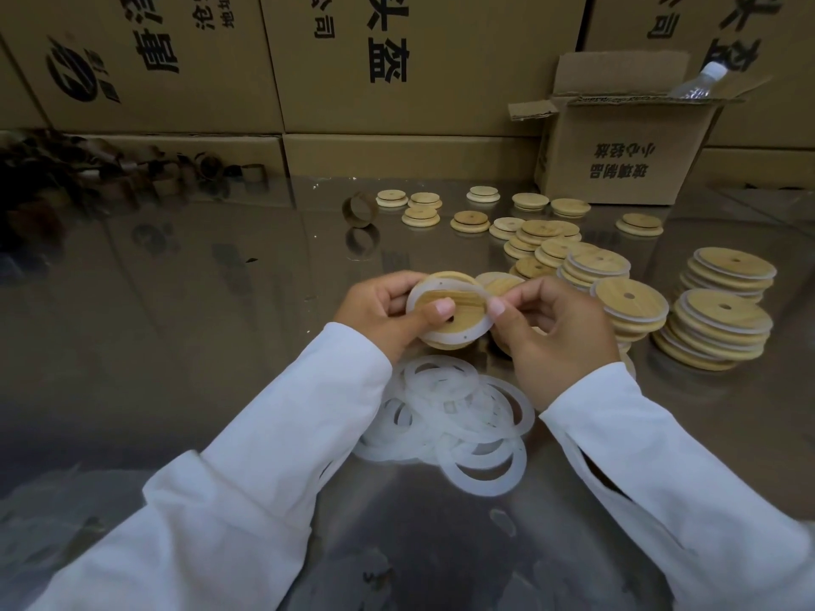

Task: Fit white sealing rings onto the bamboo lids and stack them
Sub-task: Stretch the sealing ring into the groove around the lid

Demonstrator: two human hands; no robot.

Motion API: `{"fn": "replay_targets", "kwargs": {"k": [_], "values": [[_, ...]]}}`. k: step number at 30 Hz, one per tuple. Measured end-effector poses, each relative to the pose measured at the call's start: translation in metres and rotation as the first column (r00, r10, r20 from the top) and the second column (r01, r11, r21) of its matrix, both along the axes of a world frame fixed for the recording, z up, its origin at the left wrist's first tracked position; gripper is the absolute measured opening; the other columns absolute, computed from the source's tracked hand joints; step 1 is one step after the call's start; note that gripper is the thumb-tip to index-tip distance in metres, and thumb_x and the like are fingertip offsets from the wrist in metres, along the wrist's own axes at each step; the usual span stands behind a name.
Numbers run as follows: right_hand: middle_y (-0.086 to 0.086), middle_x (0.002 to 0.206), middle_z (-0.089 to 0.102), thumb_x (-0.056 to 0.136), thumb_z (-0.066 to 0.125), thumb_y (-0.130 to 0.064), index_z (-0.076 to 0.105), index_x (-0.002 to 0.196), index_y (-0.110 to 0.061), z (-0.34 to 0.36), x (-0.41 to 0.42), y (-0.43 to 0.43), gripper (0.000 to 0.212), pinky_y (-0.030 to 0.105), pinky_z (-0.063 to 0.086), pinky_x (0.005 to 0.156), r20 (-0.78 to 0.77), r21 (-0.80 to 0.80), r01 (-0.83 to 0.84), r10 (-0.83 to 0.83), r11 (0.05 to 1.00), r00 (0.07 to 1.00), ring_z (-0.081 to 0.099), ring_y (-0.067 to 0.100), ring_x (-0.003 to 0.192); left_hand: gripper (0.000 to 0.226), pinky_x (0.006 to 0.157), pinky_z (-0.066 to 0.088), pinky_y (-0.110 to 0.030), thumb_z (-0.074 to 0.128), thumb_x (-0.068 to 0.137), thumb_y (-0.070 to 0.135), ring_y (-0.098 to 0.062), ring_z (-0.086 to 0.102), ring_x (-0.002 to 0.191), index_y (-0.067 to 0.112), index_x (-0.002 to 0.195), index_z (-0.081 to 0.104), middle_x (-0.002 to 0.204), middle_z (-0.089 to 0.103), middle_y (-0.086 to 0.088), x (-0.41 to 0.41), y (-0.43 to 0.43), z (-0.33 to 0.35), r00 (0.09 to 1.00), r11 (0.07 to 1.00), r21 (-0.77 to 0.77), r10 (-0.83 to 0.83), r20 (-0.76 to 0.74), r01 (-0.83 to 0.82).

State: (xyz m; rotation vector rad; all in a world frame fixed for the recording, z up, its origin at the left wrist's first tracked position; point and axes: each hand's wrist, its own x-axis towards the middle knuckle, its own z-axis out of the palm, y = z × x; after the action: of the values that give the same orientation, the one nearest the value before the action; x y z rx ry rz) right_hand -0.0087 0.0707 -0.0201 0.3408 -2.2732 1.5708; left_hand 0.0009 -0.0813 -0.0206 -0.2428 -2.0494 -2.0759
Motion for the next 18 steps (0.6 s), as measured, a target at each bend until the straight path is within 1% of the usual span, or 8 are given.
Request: {"fn": "replay_targets", "kwargs": {"k": [4,7,10,13,16,18], "values": [[-0.002,0.077,0.065,0.083,0.064,-0.02,0.059,0.073,-0.02,0.0024,0.0,-0.0003,0.012,0.041,0.053,0.08,0.047,-0.009,-0.037,0.038,0.999,0.998,0.062,0.016,0.079,0.016,0.062,0.055,-0.02,0.061,0.081,0.002,-0.008,0.067,0.068,0.012,0.092,0.065,0.07,0.072,0.004,-0.0009,-0.0019,-0.0006,0.999,0.999,0.04,-0.027,0.025,0.026],[-0.001,0.075,0.067,0.082,0.066,-0.019,0.06,0.07,-0.02,0.0037,0.0008,0.0001,0.013,0.044,0.054,0.078,0.064,-0.045,-0.062,0.065,0.997,0.996,0.064,0.018,0.075,0.016,0.061,0.054,-0.021,0.061,0.08,0.002,-0.009,0.067,0.067,0.012,0.092,0.065,0.07,0.072,0.003,-0.0018,-0.002,-0.0017,0.999,0.998,0.059,-0.029,0.042,0.026],[0.0,0.076,0.068,0.082,0.066,-0.02,0.061,0.07,-0.022,0.0032,0.0001,0.0004,0.013,0.045,0.054,0.078,0.073,-0.069,-0.058,0.063,0.996,0.995,0.065,0.019,0.075,0.013,0.062,0.056,-0.023,0.063,0.079,0.004,-0.011,0.068,0.067,0.012,0.089,0.066,0.07,0.072,0.001,-0.0017,-0.0007,-0.0027,0.998,0.997,0.074,-0.022,0.054,0.018],[-0.001,0.078,0.067,0.081,0.065,-0.021,0.06,0.072,-0.022,0.0012,0.0003,-0.001,0.011,0.045,0.054,0.079,0.063,-0.088,-0.046,0.052,0.995,0.997,0.065,0.019,0.076,0.009,0.059,0.056,-0.024,0.063,0.08,0.004,-0.012,0.067,0.065,0.011,0.086,0.066,0.068,0.071,0.0,-0.0013,0.001,-0.0026,0.998,0.995,0.099,-0.005,0.062,-0.001],[-0.005,0.074,0.066,0.08,0.066,-0.021,0.059,0.07,-0.025,-0.0018,0.0017,-0.0045,0.012,0.039,0.054,0.077,0.043,-0.098,-0.026,0.03,0.995,0.999,0.064,0.014,0.072,0.008,0.057,0.055,-0.023,0.062,0.081,0.003,-0.012,0.067,0.064,0.007,0.087,0.064,0.067,0.07,0.0,-0.001,0.0018,-0.0019,0.998,0.992,0.128,0.013,0.064,-0.021],[-0.006,0.072,0.065,0.079,0.066,-0.021,0.059,0.068,-0.025,-0.0032,0.0015,-0.0054,0.014,0.036,0.054,0.075,0.029,-0.088,-0.005,0.008,0.996,1.0,0.063,0.013,0.071,0.009,0.057,0.056,-0.025,0.063,0.08,0.003,-0.014,0.067,0.066,0.007,0.088,0.064,0.069,0.07,-0.001,-0.0012,0.0026,-0.0018,0.998,0.989,0.143,0.018,0.067,-0.027]]}}
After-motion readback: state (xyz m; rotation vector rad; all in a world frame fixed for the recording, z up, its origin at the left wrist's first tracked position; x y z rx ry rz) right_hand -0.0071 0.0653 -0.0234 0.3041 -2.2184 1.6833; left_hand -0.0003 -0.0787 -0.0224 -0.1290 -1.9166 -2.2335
